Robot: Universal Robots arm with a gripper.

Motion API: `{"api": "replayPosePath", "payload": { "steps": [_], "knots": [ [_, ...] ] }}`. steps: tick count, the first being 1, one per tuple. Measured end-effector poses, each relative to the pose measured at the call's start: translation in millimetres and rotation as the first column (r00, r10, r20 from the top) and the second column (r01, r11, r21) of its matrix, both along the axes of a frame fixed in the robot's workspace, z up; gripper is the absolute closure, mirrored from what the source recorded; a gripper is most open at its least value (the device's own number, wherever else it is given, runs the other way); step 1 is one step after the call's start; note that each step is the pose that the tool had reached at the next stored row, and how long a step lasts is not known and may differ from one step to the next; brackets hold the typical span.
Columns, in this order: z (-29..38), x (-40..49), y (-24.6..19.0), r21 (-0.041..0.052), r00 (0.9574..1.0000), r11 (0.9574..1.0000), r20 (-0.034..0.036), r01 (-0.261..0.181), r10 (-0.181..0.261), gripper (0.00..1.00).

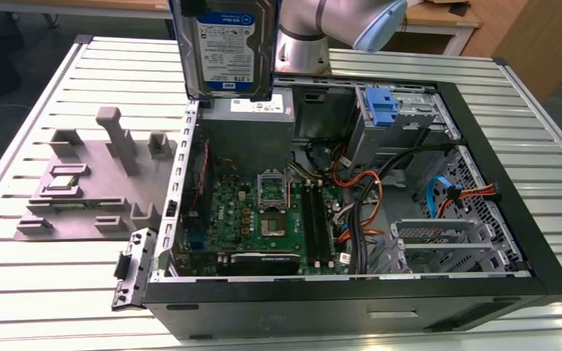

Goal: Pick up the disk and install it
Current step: 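Pick up the disk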

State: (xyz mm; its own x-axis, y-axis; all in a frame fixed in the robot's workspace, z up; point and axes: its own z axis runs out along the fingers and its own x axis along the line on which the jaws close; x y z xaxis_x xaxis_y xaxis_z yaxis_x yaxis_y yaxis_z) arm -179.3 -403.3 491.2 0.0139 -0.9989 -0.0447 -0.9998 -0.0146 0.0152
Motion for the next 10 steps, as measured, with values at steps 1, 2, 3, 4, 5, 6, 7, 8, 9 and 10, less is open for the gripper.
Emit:
{"api": "replayPosePath", "payload": {
  "steps": [1,2,3,4,5,6,7,8,9,10],
  "knots": [
    [0.0,1.8,0.0,0.0,1.0,1.0,0.0001,0.0,0.0,0.64],
    [-0.1,3.8,0.0,0.0001,1.0,1.0,0.0001,0.0,0.0,0.64],
    [-0.1,6.4,0.0,0.0001,1.0,1.0,0.0001,0.0,0.0,0.64],
    [-0.1,8.8,0.0,0.0001,1.0,1.0,0.0001,0.0,0.0,0.64],
    [-0.1,11.2,0.0,0.0001,1.0,1.0,0.0001,0.0,0.0,0.64],
    [-0.1,13.0,0.0,0.0001,1.0,1.0,0.0001,0.0,0.0,0.64],
    [-0.1,13.9,0.0,0.0001,1.0,1.0,0.0001,0.0,0.0,0.64],
    [-0.2,14.3,-0.1,0.0001,1.0,1.0,0.0001,0.0,0.0,0.64],
    [-0.2,14.4,-0.1,0.0001,1.0,1.0,0.0003,0.0,0.0,0.64],
    [-0.3,14.4,-0.3,0.0002,1.0,1.0,0.0004,0.0,0.0,0.64]
  ]
}}
